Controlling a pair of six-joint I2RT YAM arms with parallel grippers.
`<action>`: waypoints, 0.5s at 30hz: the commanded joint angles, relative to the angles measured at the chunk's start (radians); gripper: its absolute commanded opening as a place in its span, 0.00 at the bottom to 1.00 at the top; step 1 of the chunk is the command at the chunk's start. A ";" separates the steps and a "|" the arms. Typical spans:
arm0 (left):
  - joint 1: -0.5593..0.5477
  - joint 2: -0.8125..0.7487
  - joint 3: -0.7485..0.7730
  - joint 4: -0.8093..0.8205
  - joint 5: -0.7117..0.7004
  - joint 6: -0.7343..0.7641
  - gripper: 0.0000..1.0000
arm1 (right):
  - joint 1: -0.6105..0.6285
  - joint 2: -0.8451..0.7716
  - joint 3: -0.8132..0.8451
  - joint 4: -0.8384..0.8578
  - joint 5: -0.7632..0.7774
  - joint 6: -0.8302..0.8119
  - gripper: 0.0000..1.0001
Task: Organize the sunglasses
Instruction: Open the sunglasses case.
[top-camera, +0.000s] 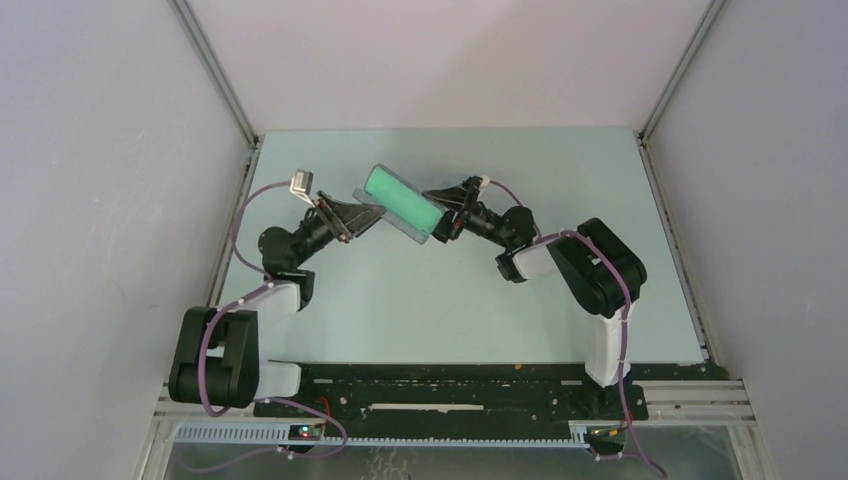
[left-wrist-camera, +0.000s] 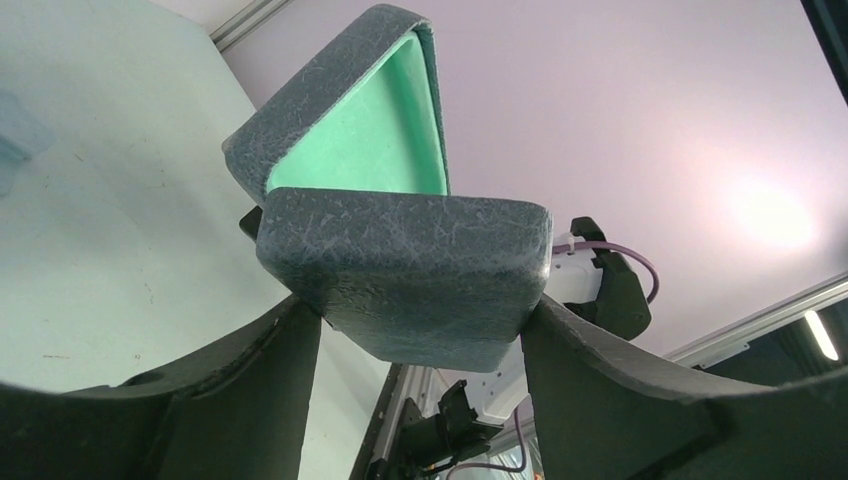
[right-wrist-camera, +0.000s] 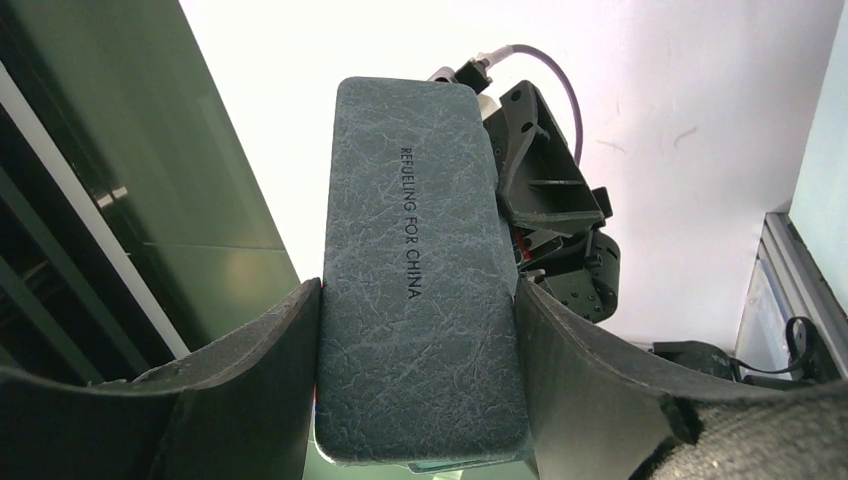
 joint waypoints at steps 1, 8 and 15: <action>-0.032 -0.077 -0.004 0.185 0.109 -0.001 0.00 | 0.002 0.034 0.000 0.029 0.018 0.375 0.31; -0.031 -0.089 -0.011 0.184 0.112 0.000 0.00 | -0.001 0.040 0.000 0.029 0.017 0.374 0.35; -0.033 -0.056 -0.004 0.183 0.110 -0.014 0.00 | -0.031 0.004 0.000 0.025 -0.017 0.279 0.53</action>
